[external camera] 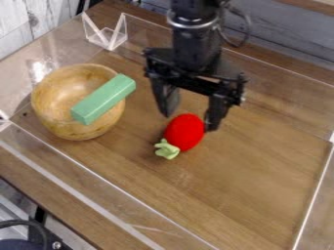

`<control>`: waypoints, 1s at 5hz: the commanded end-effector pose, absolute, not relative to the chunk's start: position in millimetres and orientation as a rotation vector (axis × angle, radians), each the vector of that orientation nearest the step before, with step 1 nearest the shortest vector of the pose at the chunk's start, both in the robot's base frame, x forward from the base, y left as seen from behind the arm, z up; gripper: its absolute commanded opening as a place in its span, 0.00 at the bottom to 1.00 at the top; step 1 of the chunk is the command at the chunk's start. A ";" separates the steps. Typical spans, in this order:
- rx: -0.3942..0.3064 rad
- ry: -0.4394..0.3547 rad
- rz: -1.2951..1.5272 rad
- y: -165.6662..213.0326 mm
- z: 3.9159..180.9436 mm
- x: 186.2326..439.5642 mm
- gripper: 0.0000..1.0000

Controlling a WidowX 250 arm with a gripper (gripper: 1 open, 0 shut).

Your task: Remove the green block from the brown bowl and put it on the table

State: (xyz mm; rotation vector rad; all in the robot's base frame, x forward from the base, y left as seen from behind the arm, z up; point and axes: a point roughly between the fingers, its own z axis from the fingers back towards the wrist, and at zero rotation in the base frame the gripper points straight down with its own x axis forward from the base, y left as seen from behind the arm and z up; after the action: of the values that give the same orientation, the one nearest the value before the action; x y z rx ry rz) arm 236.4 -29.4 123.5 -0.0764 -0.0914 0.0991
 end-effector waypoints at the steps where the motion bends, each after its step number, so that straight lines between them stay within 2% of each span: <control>1: -0.076 -0.141 0.150 -30.5 131.0 233.6 1.00; 2: -0.067 -0.145 0.199 -31.0 128.4 227.5 1.00; 5: -0.073 -0.164 0.115 -16.6 133.2 215.3 1.00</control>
State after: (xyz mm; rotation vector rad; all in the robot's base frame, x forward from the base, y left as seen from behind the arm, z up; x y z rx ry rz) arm 212.7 -17.1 126.5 -0.0697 -0.1327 0.1141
